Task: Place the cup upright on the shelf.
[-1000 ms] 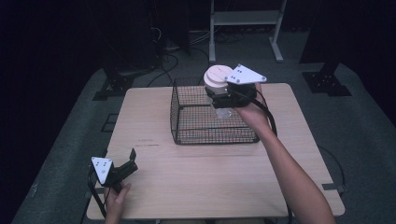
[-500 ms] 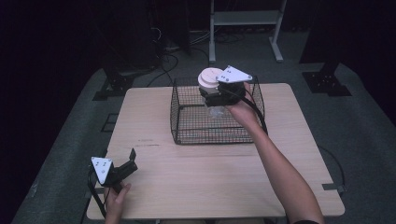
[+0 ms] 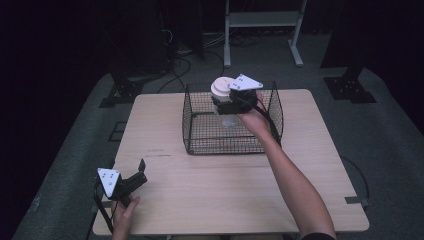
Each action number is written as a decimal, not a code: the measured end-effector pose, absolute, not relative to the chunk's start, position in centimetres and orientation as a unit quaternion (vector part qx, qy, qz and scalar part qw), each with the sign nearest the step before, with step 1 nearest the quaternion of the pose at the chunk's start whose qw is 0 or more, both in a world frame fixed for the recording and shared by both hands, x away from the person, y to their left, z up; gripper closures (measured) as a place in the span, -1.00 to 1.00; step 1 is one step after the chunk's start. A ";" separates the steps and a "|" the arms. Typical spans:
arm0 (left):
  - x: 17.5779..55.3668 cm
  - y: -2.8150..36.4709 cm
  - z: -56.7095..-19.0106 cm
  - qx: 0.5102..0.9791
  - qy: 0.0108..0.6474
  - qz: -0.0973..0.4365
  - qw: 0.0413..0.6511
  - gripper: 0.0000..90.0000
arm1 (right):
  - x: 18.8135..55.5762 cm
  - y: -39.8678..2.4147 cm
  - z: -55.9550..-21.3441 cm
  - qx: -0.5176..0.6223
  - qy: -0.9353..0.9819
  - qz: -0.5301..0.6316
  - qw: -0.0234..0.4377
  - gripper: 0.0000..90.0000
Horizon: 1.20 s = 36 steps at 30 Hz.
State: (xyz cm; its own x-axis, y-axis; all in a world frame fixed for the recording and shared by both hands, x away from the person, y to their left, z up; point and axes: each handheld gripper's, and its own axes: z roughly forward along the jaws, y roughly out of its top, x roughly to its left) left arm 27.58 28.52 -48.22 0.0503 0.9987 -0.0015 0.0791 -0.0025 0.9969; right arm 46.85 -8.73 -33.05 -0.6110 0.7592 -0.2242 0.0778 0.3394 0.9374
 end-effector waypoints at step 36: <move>27.6 28.5 -48.2 0.533 0.505 0.467 0.493 -1.00 | 50.0 -8.5 -38.6 0.302 0.776 0.460 0.308 -0.92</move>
State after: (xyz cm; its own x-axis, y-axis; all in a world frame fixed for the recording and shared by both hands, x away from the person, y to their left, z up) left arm 27.57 28.51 -48.23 0.0542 0.9985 0.0008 0.0779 -0.0050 0.9969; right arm 49.99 -8.48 -38.59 -0.6277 0.7524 -0.1999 0.1855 0.3939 0.9002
